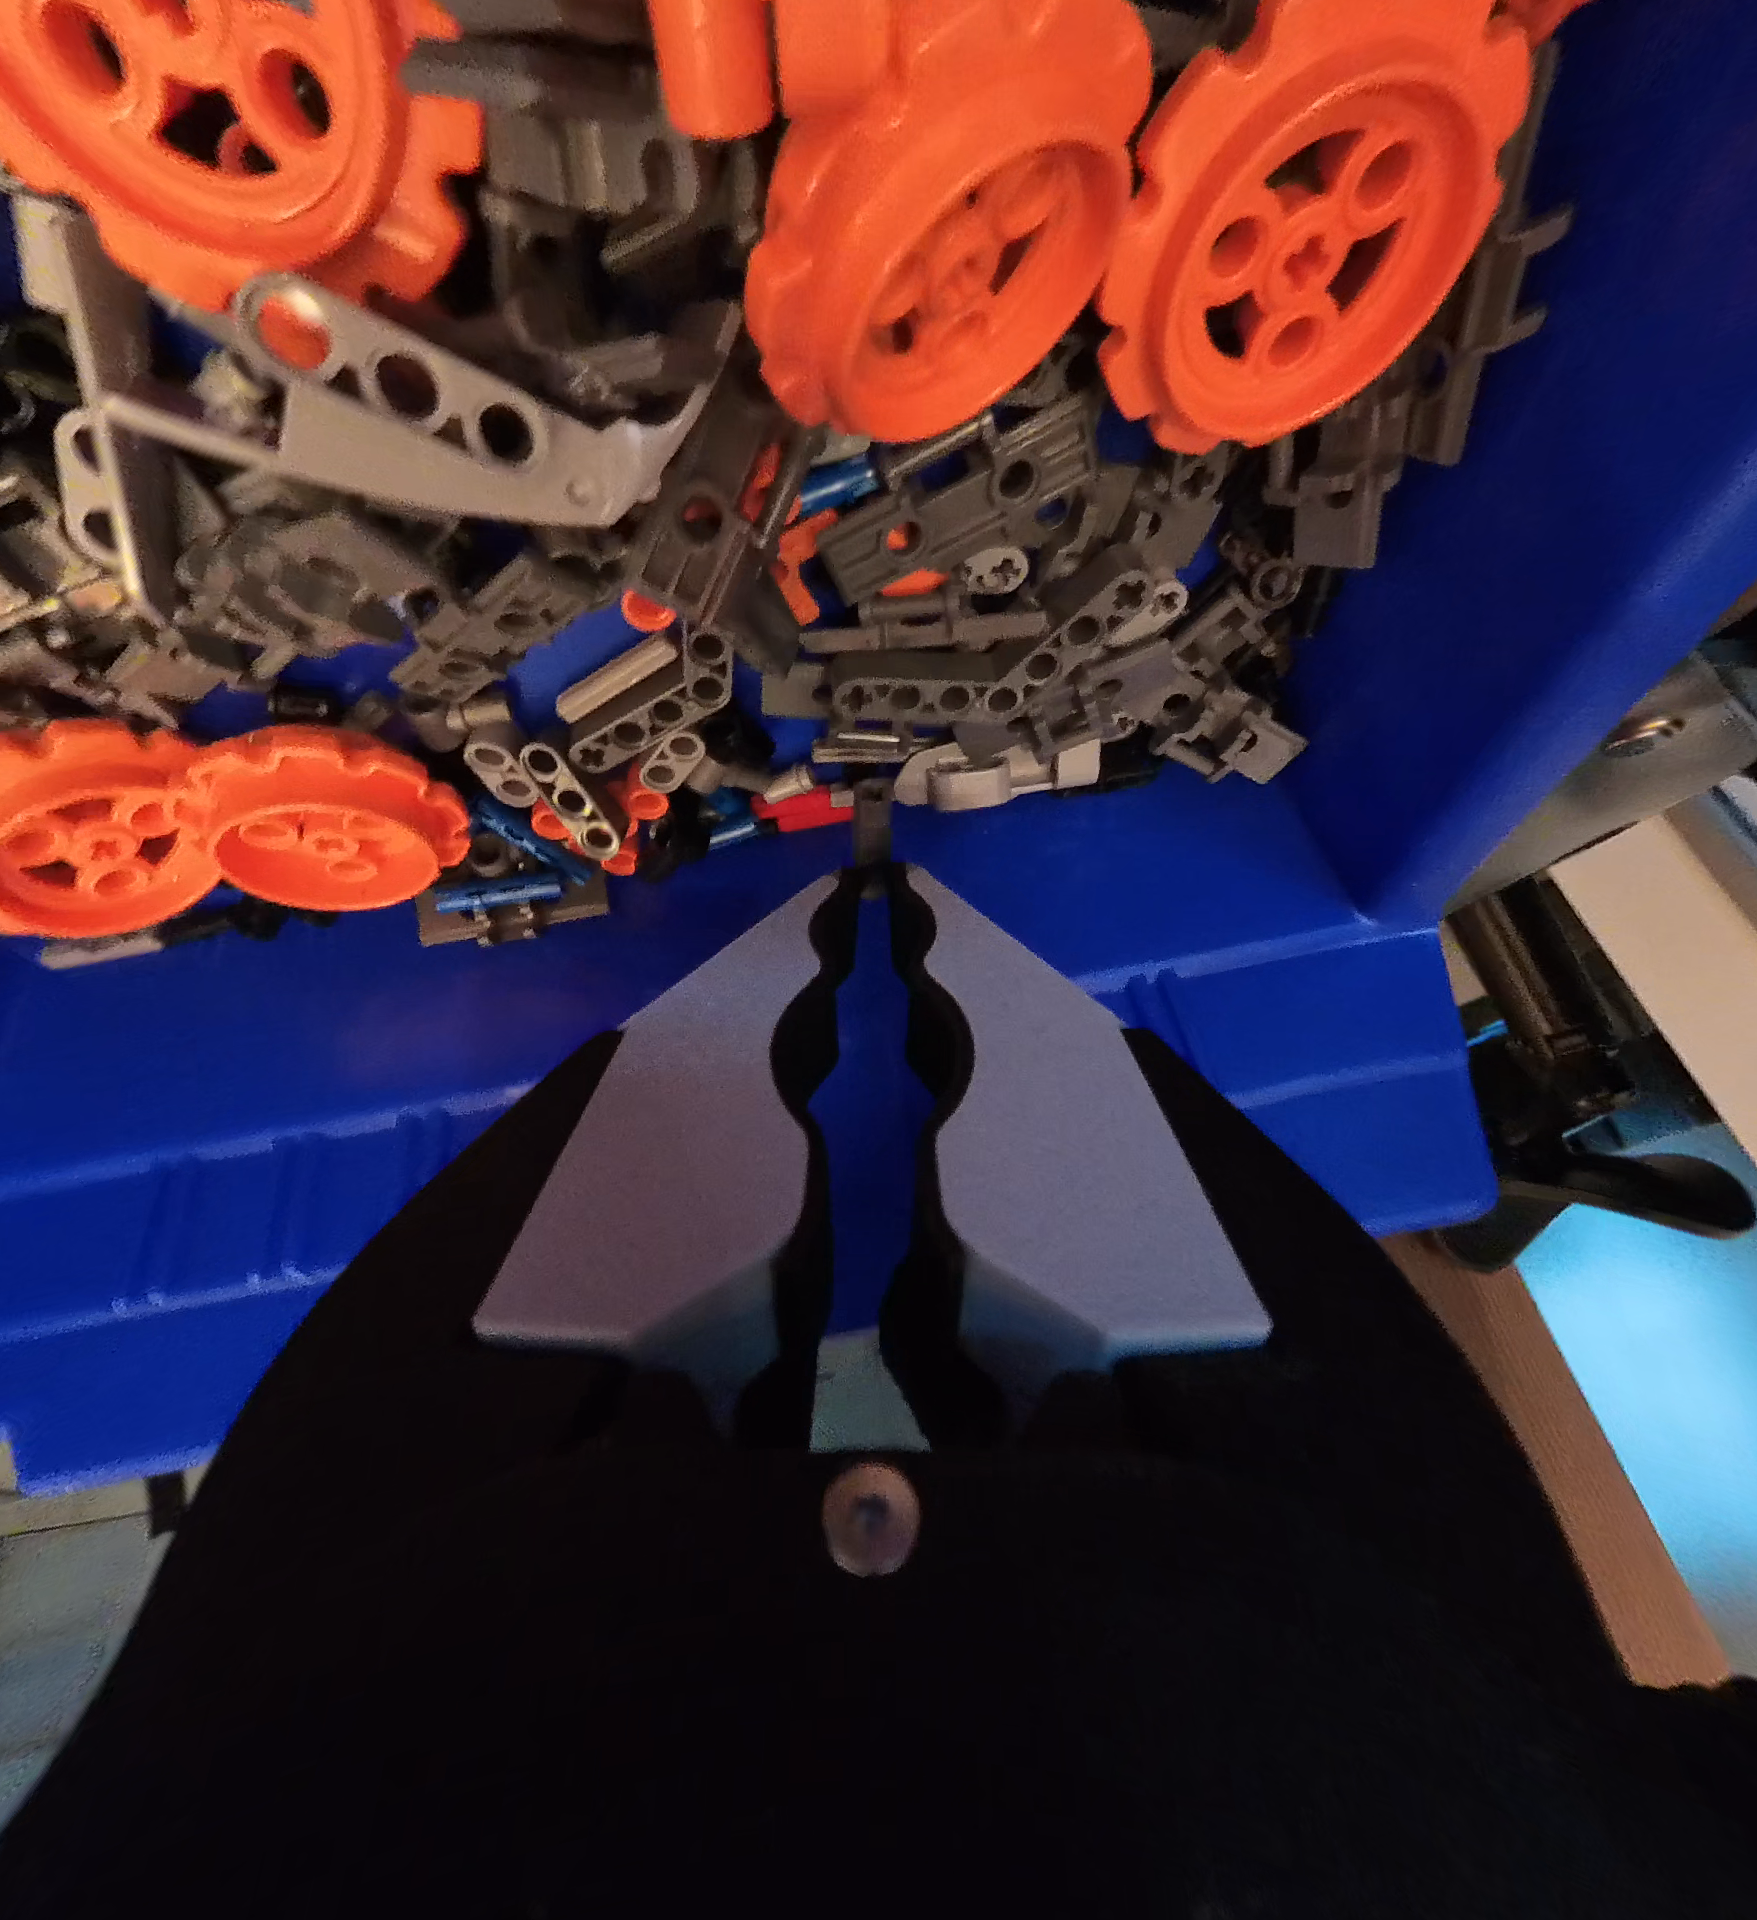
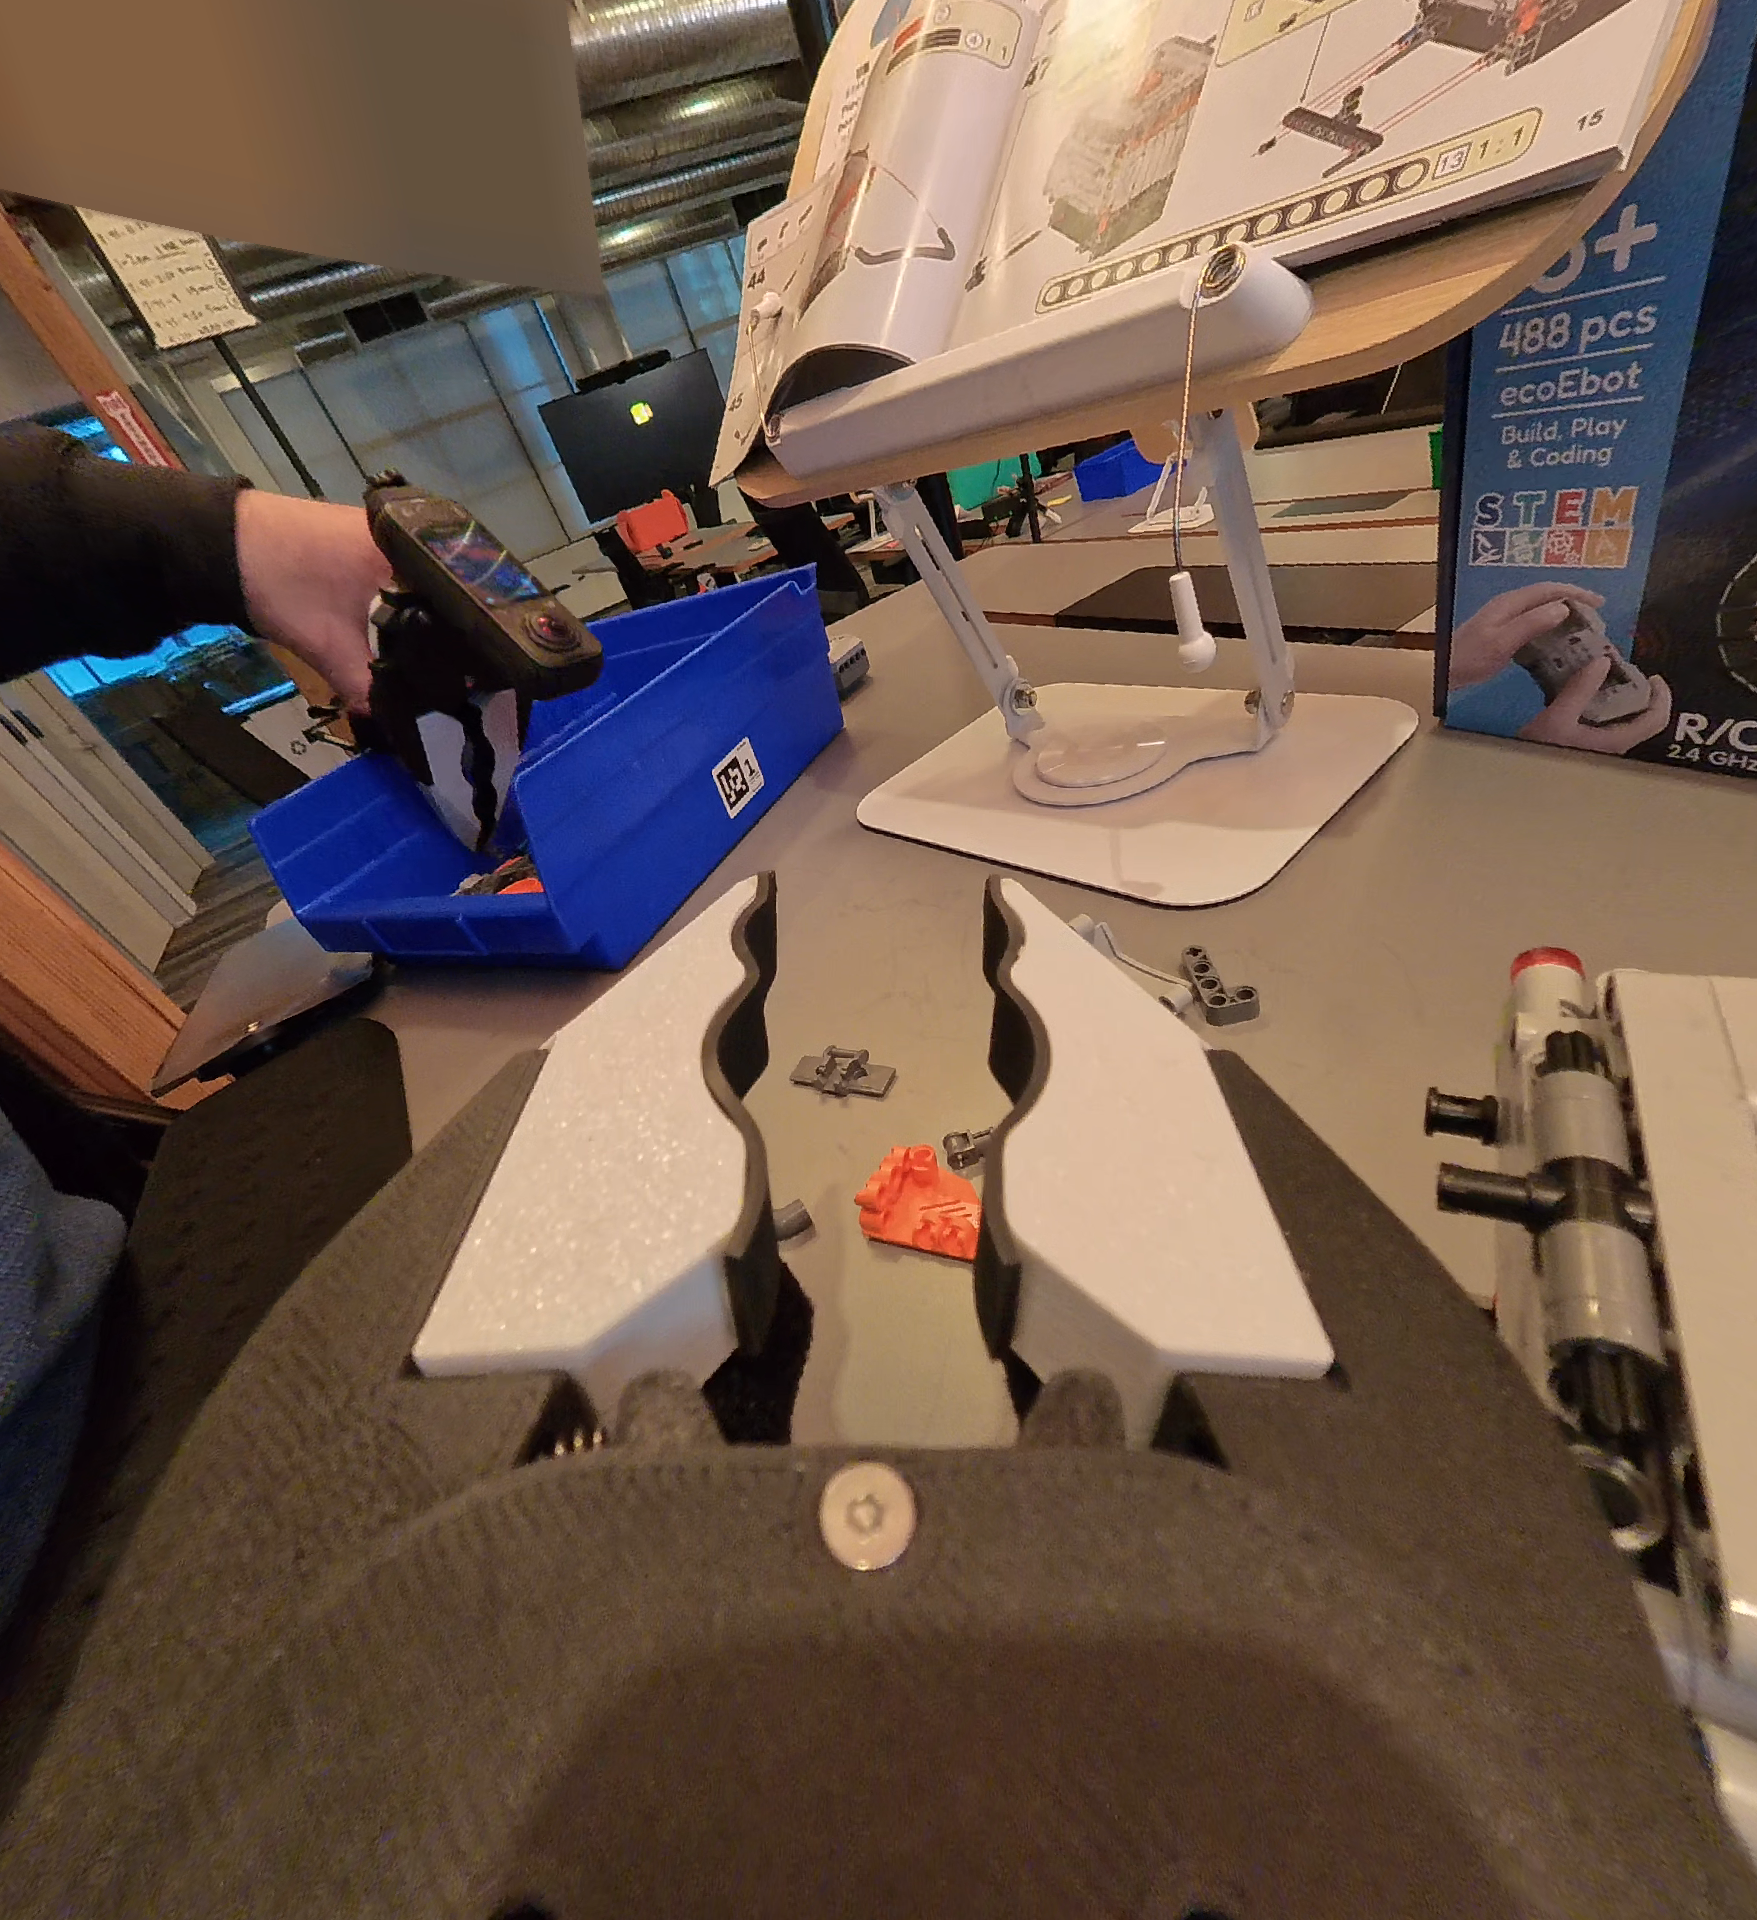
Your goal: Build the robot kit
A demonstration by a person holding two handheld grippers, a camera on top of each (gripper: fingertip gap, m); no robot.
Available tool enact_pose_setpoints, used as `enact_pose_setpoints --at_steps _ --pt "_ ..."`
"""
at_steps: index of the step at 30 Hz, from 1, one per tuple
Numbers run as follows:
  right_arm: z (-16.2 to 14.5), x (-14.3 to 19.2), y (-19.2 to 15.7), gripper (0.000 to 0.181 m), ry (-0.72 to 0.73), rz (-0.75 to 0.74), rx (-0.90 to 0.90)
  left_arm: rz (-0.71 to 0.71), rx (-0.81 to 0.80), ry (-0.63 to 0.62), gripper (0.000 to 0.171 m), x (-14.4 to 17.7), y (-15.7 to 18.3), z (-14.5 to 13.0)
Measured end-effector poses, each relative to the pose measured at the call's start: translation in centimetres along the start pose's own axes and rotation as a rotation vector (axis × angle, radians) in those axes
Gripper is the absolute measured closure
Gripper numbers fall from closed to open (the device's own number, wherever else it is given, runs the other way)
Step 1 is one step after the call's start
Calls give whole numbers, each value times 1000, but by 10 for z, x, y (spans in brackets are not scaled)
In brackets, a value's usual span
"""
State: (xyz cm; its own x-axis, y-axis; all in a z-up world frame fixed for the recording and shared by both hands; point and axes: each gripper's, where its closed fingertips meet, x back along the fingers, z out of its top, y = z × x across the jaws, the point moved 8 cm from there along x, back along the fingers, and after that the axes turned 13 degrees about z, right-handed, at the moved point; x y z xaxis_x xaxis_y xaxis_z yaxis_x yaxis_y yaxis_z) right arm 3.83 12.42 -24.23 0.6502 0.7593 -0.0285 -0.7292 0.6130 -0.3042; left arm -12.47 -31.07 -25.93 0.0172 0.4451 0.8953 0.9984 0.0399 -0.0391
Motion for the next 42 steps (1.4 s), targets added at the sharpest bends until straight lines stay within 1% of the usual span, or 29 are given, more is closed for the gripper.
enact_pose_setpoints --at_steps 1,2,3,4,8,13,14,18,20,23,27,30,31,33,35,38,39,40,42 --pt "0 0 0 144 0 1 0 -5 10 1 167 2 0 -2" --pt "0 0 0 144 0 3 -1 -9 11 2 160 3 0 -2" --pt "0 0 0 144 0 4 -1 5 6 2 158 3 -1 -2" --pt "0 0 0 144 1 4 0 11 0 1 159 4 -1 -2" --pt "0 0 0 144 3 5 -1 -4 -3 -16 152 -1 1 1" --pt "1 1 -1 144 9 4 -1 17 -34 -39 152 -9 2 7" --pt "1 1 0 144 10 4 -2 28 -39 -43 155 -11 2 8" --pt "1 1 0 144 10 6 -3 25 -36 -29 156 -15 2 10" --pt "1 1 0 144 11 6 -4 29 -63 -7 166 -14 6 12" --pt "1 1 0 144 10 8 -4 36 -55 5 167 -12 6 10" --pt "1 1 0 144 8 11 -6 43 -6 33 167 0 1 1" --pt "1 1 0 144 10 13 -9 64 40 101 167 25 0 -2" --pt "0 1 0 144 9 14 -10 64 56 147 167 37 3 0" --pt "0 0 0 144 7 14 -12 51 76 263 168 67 14 10" --pt "-1 0 0 144 4 16 -15 61 52 361 167 96 31 23" --pt "-1 -1 1 144 3 17 -20 31 11 508 167 130 64 56" --pt "-1 -1 1 144 2 19 -22 6 0 550 167 136 77 70" --pt "-1 -1 1 144 1 21 -23 3 -3 564 167 138 89 83" --pt "-2 -2 1 144 -4 23 -24 25 -20 588 167 138 110 107"
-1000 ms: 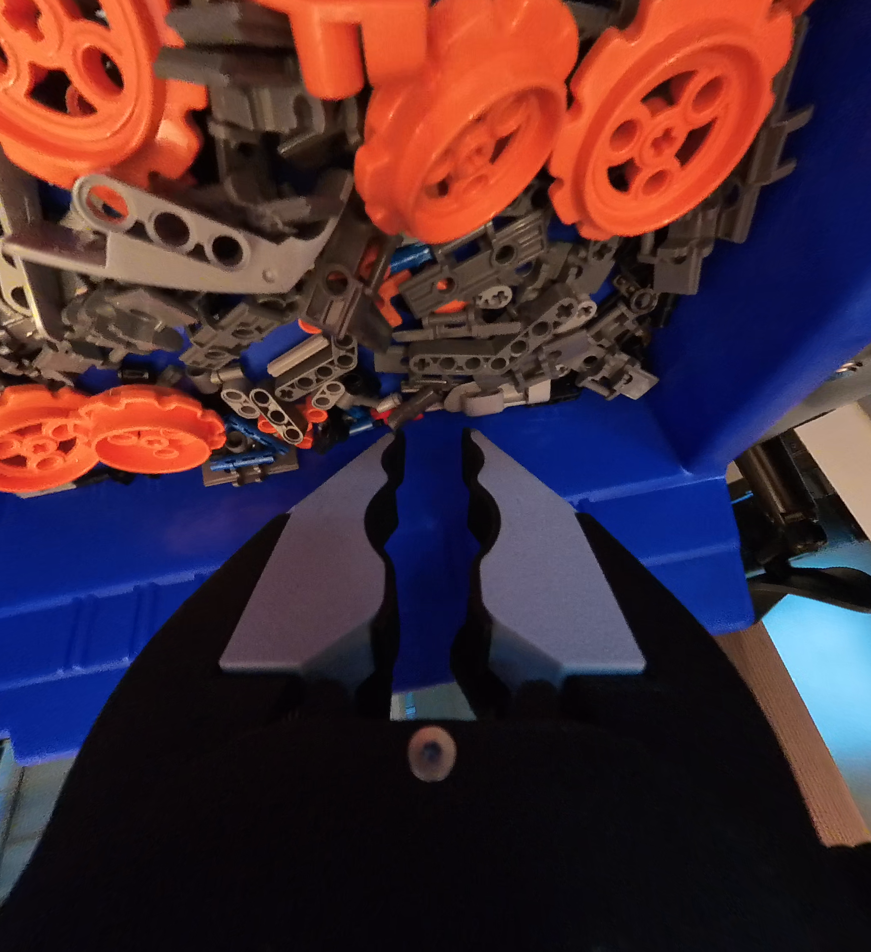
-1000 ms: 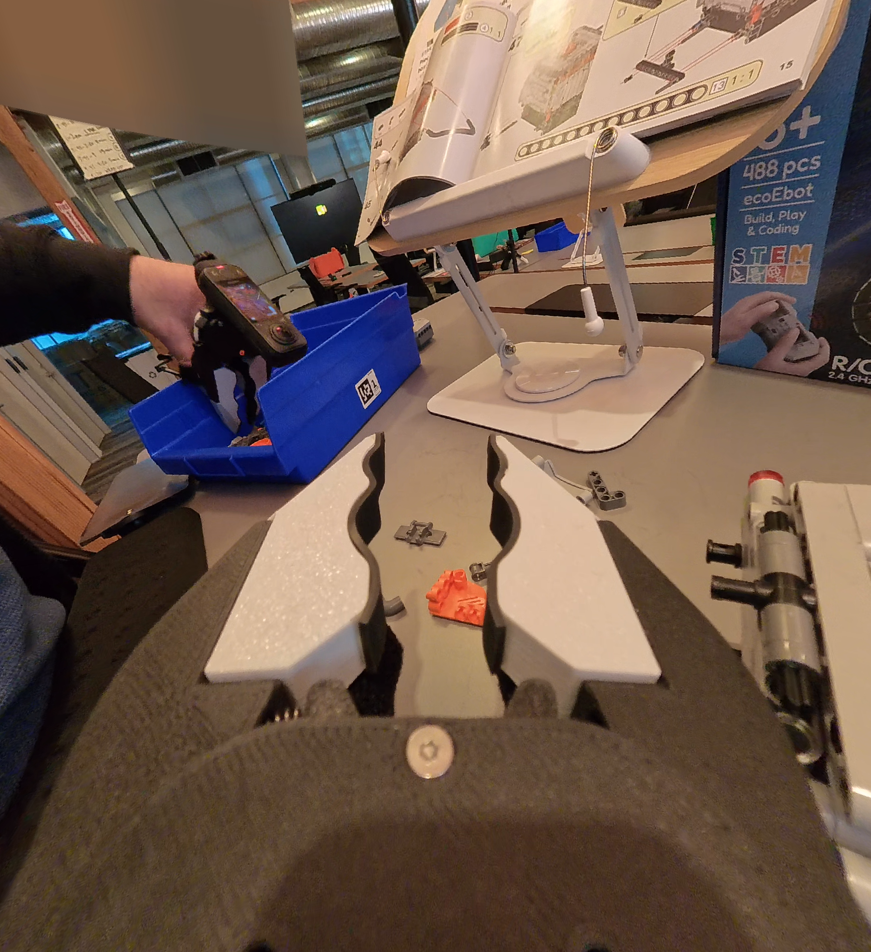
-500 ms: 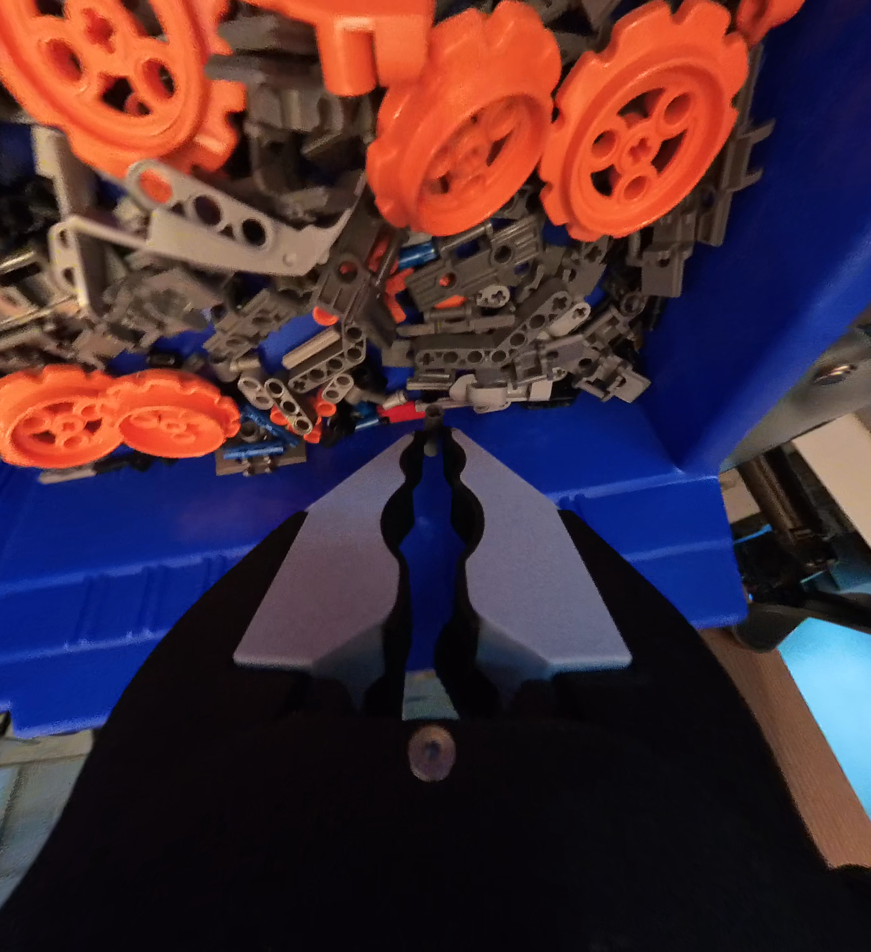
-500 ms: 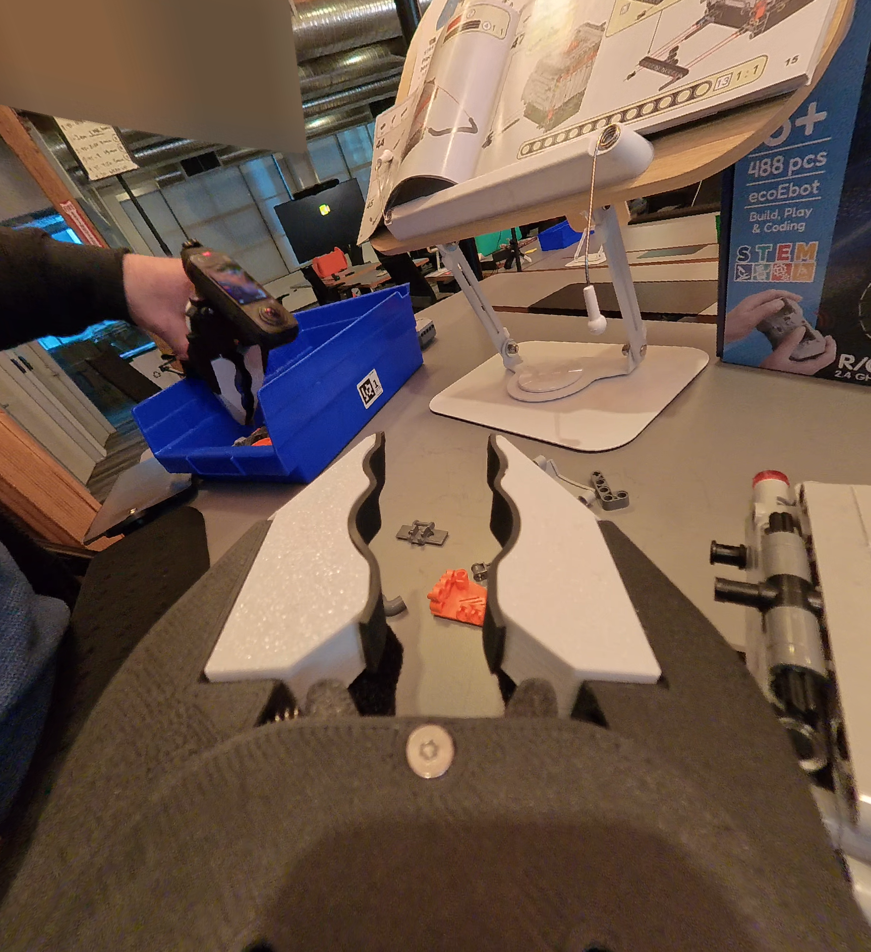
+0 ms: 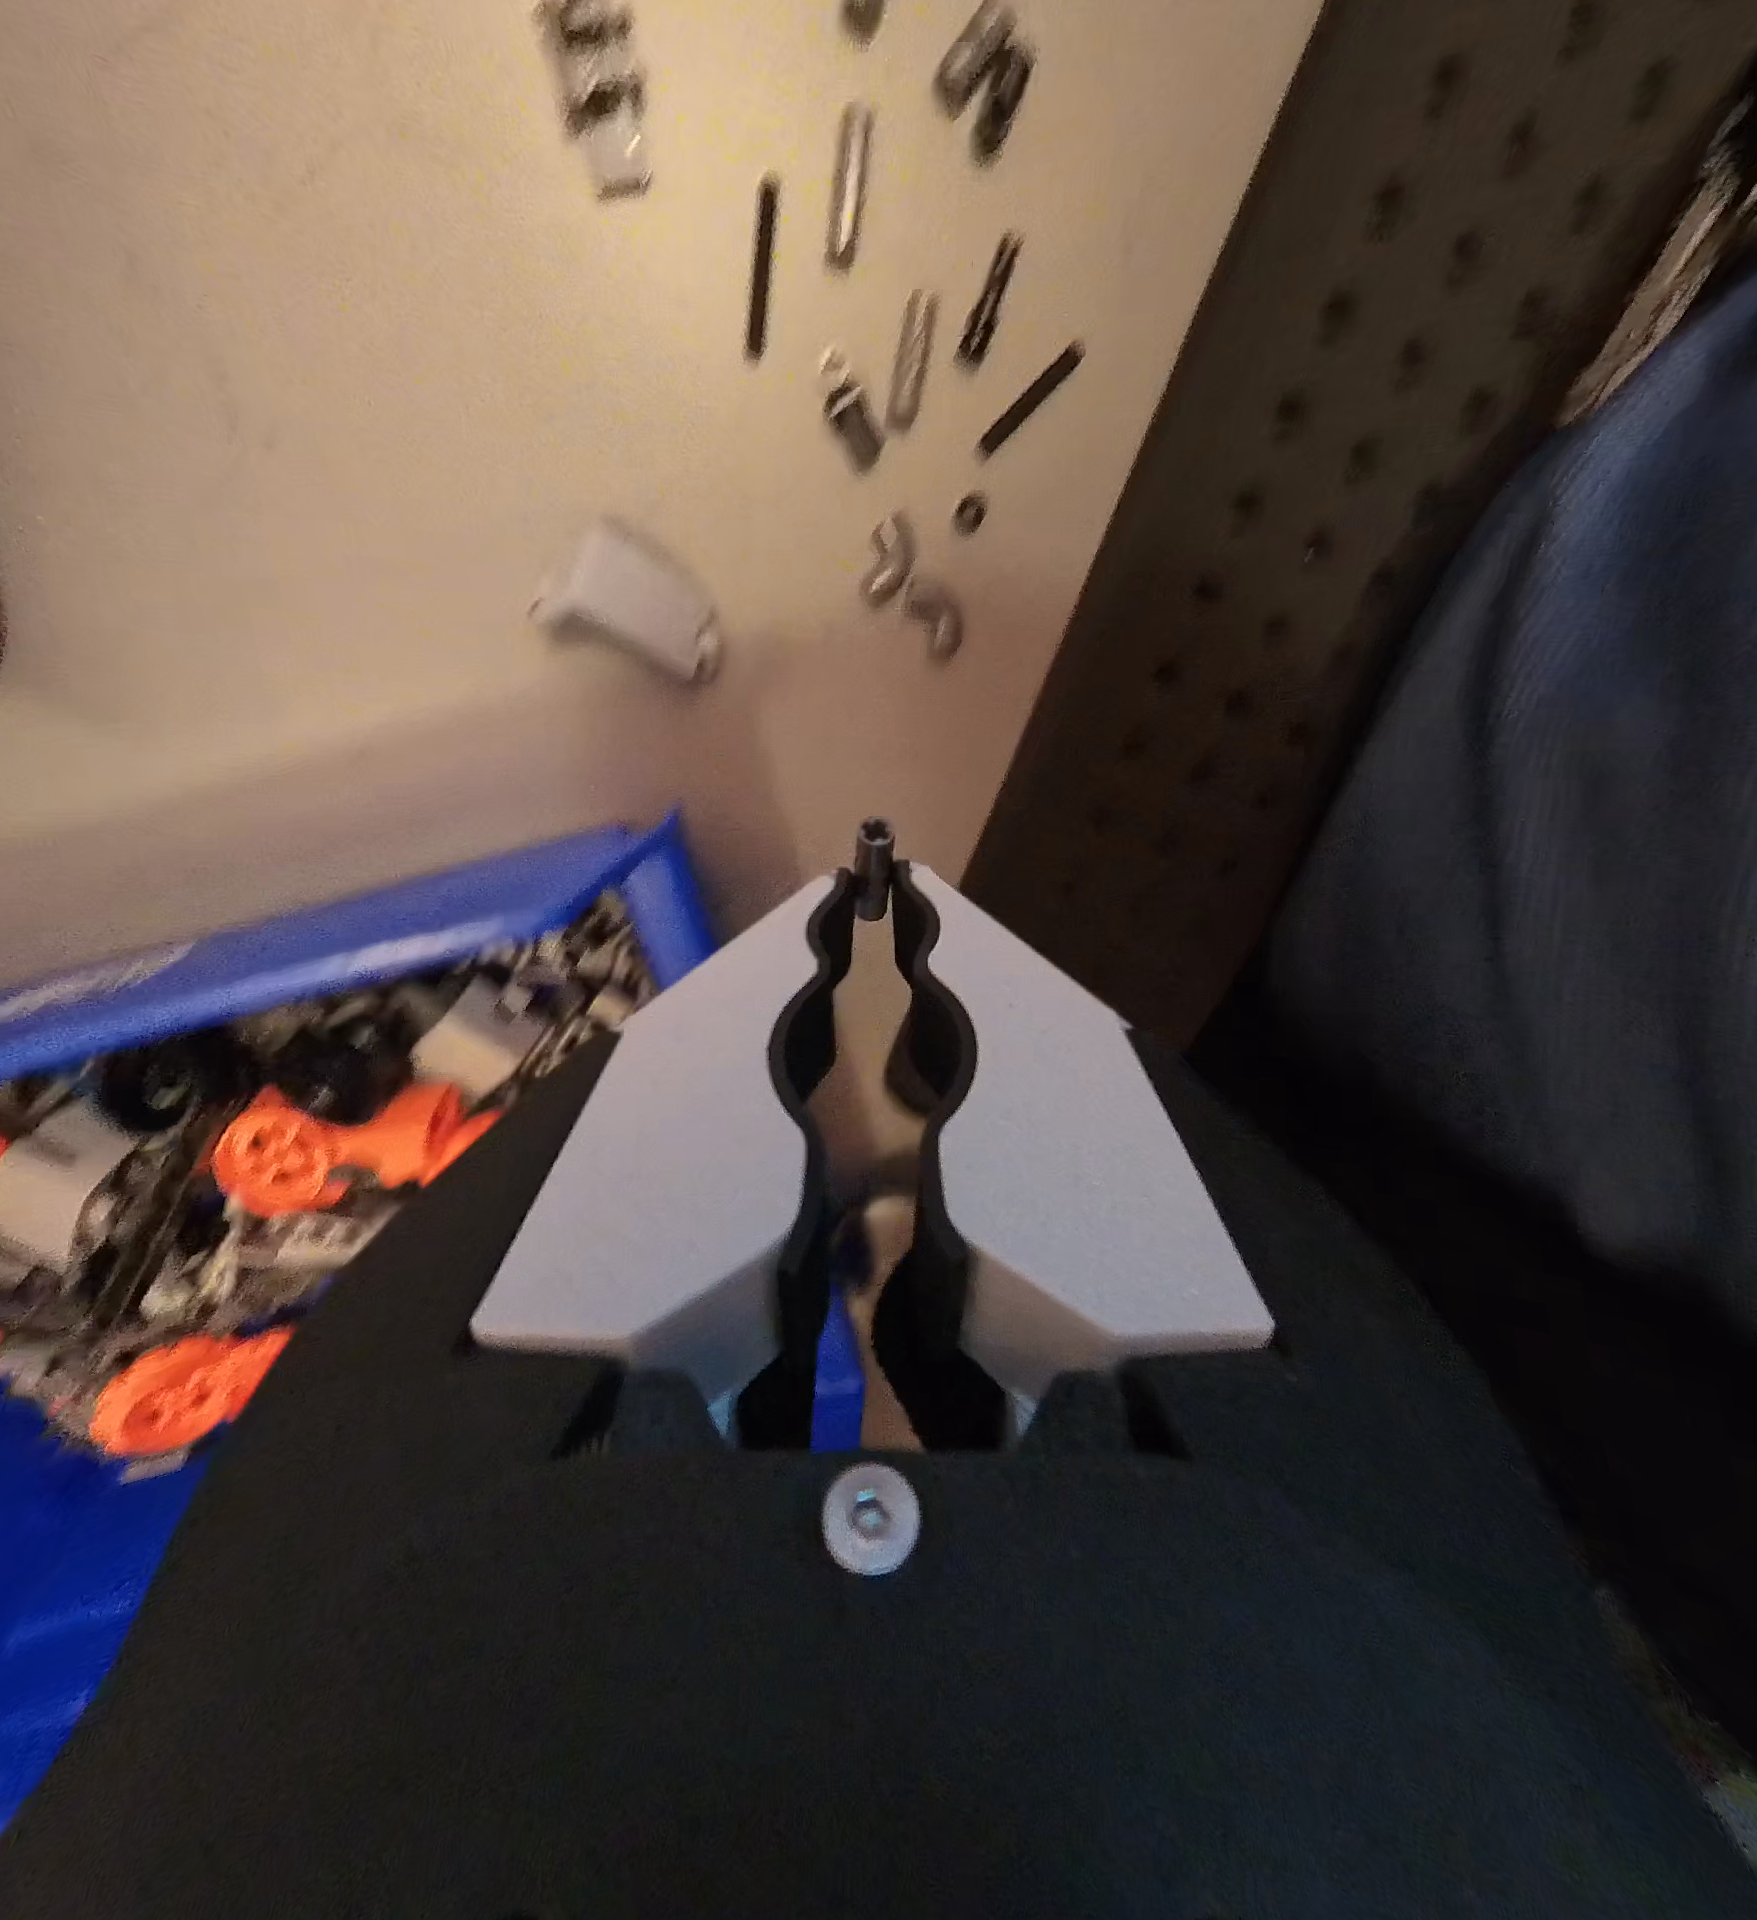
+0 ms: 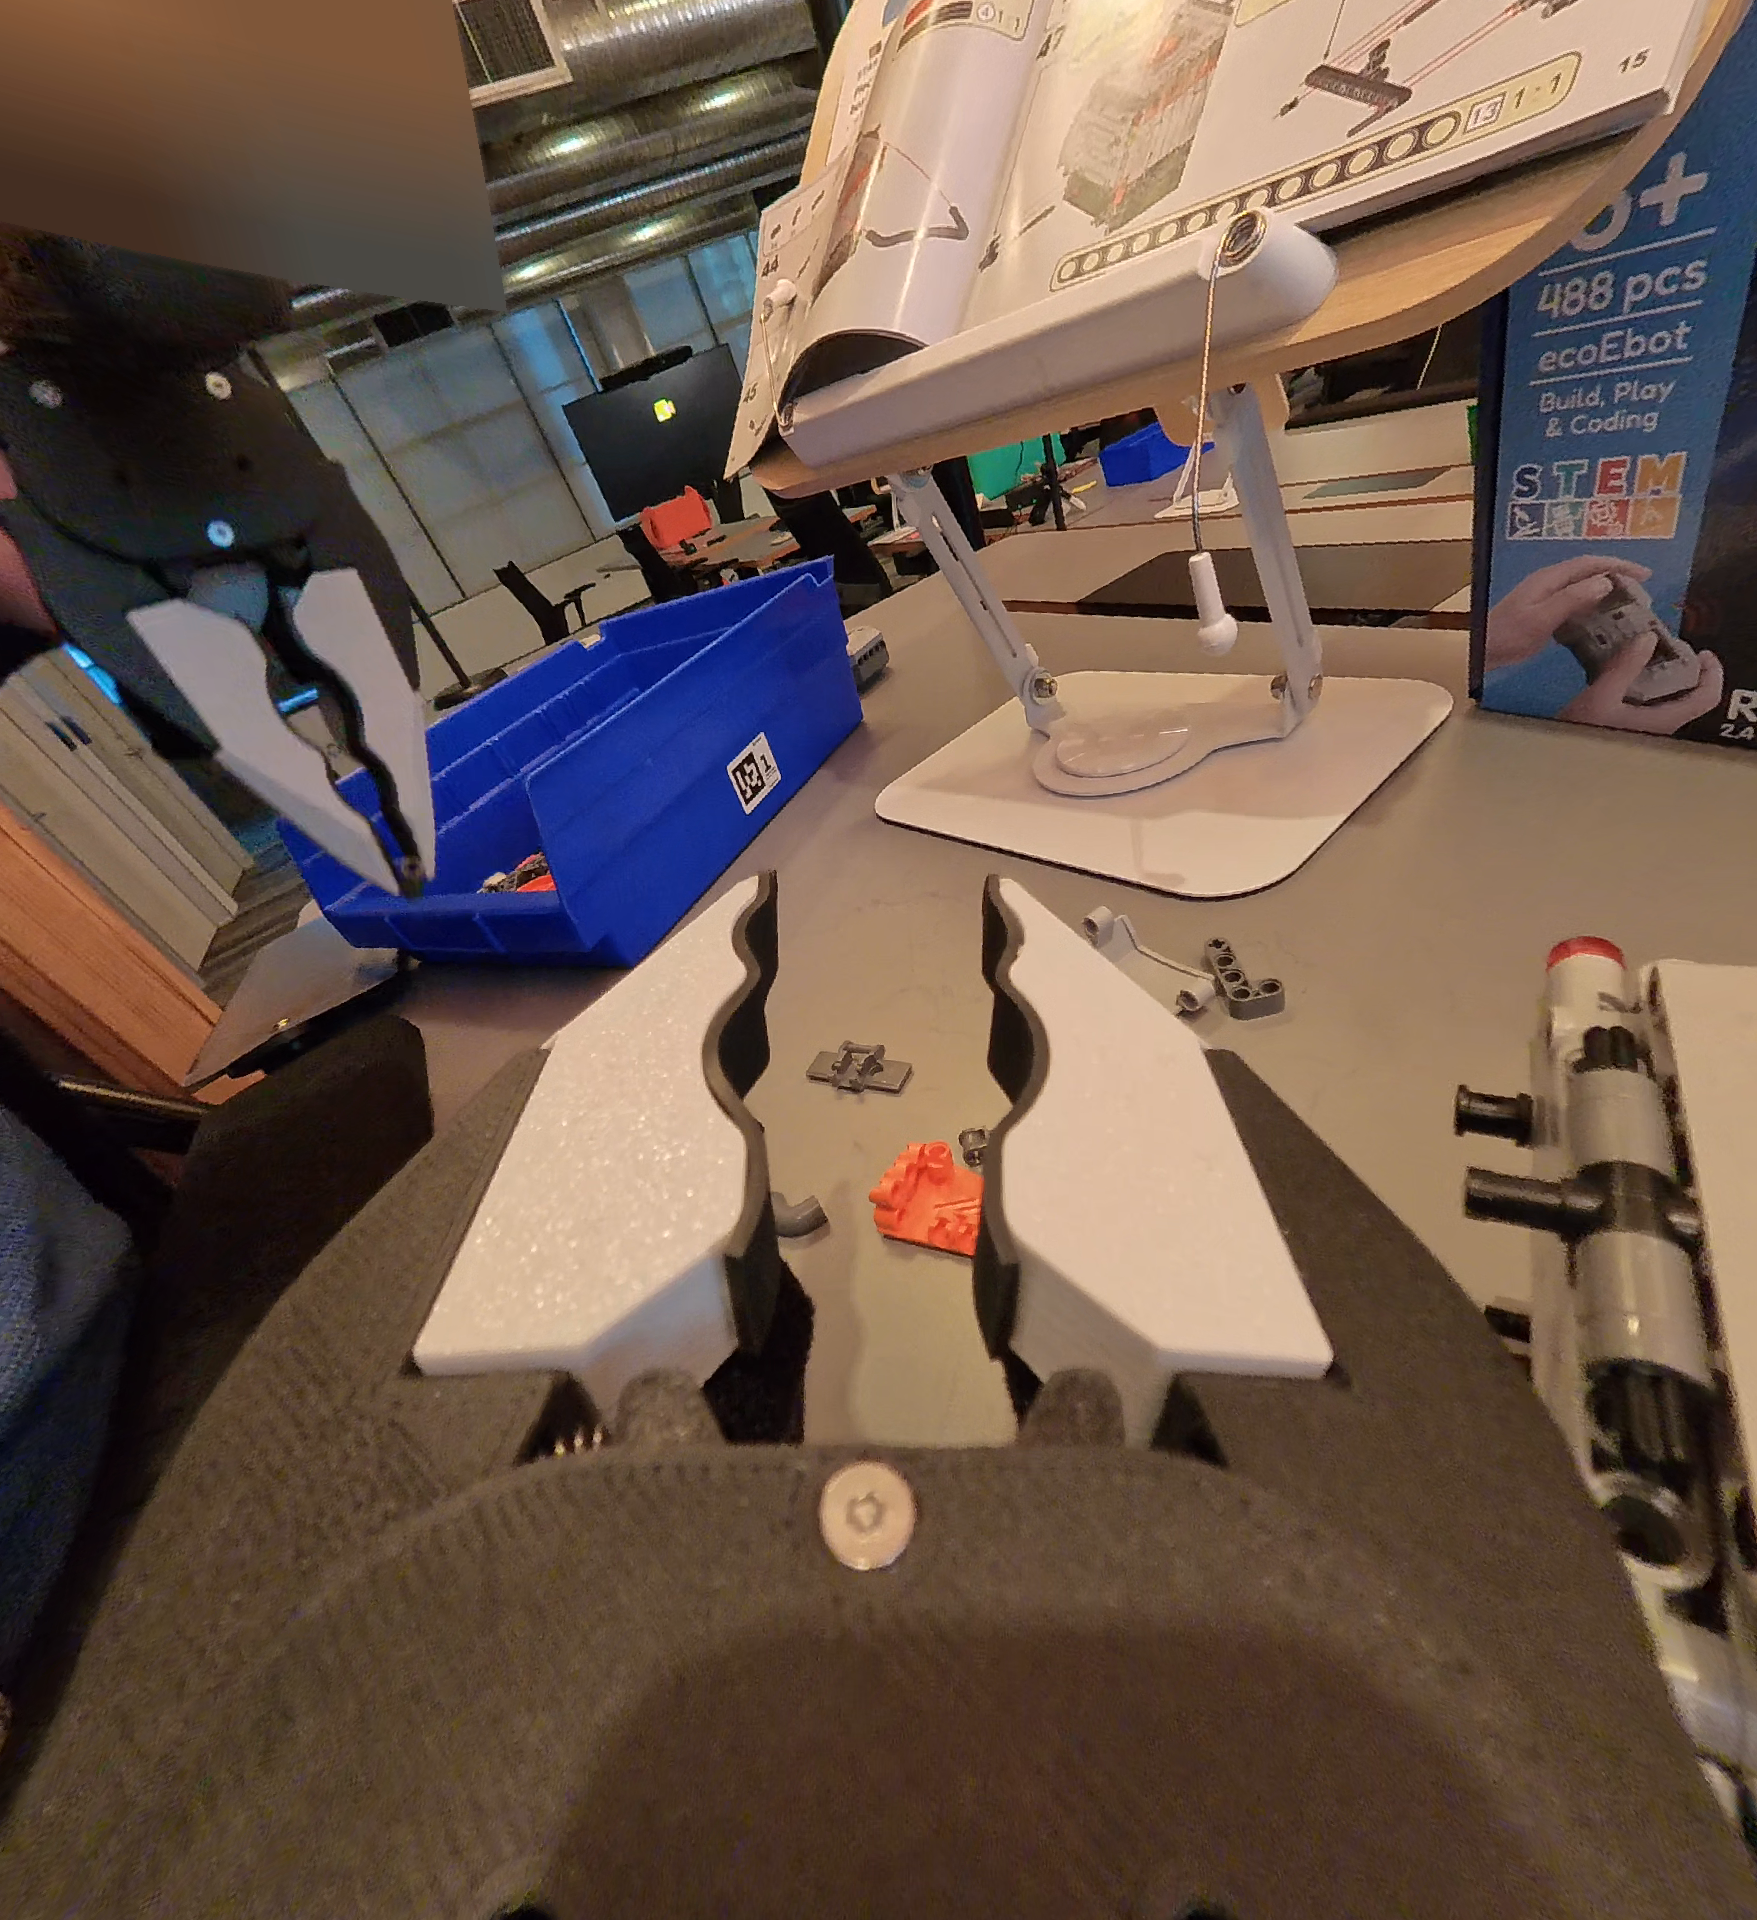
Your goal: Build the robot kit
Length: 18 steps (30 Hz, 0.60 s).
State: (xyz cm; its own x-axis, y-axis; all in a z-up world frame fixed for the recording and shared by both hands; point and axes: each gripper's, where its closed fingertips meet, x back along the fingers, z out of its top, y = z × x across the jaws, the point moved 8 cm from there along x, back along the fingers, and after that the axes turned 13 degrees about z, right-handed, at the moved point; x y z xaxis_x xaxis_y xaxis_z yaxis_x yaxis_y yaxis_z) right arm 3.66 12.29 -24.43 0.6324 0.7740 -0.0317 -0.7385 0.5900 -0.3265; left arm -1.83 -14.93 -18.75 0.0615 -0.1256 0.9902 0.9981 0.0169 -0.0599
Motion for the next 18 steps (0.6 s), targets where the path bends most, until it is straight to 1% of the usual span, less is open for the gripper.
enact_pose_setpoints --at_steps 2,4,6,7,10,12,14,15,16,17,18 --pt "-1 -1 0 144 -9 3 -2 22 24 19 167 -19 13 15" --pt "-2 -2 0 144 -17 3 -4 39 66 40 167 -38 20 24" --pt "-3 -3 0 144 -26 4 -5 49 100 52 167 -54 26 29" --pt "-4 -4 0 144 -31 4 -6 70 85 52 167 -61 31 30" --pt "-5 -6 0 144 -46 7 -9 106 36 35 166 -76 41 32" --pt "-6 -7 0 145 -57 5 -5 144 37 60 166 -82 42 36" --pt "-7 -9 0 145 -69 4 -6 157 41 46 166 -88 43 38" --pt "-8 -9 0 145 -74 4 -6 173 47 67 166 -89 42 39" --pt "-8 -10 0 145 -79 3 -6 174 54 84 166 -90 42 41" --pt "-9 -10 1 145 -83 2 -9 168 54 73 166 -92 43 41" --pt "-9 -10 1 145 -86 1 -11 186 54 70 162 -92 43 40"
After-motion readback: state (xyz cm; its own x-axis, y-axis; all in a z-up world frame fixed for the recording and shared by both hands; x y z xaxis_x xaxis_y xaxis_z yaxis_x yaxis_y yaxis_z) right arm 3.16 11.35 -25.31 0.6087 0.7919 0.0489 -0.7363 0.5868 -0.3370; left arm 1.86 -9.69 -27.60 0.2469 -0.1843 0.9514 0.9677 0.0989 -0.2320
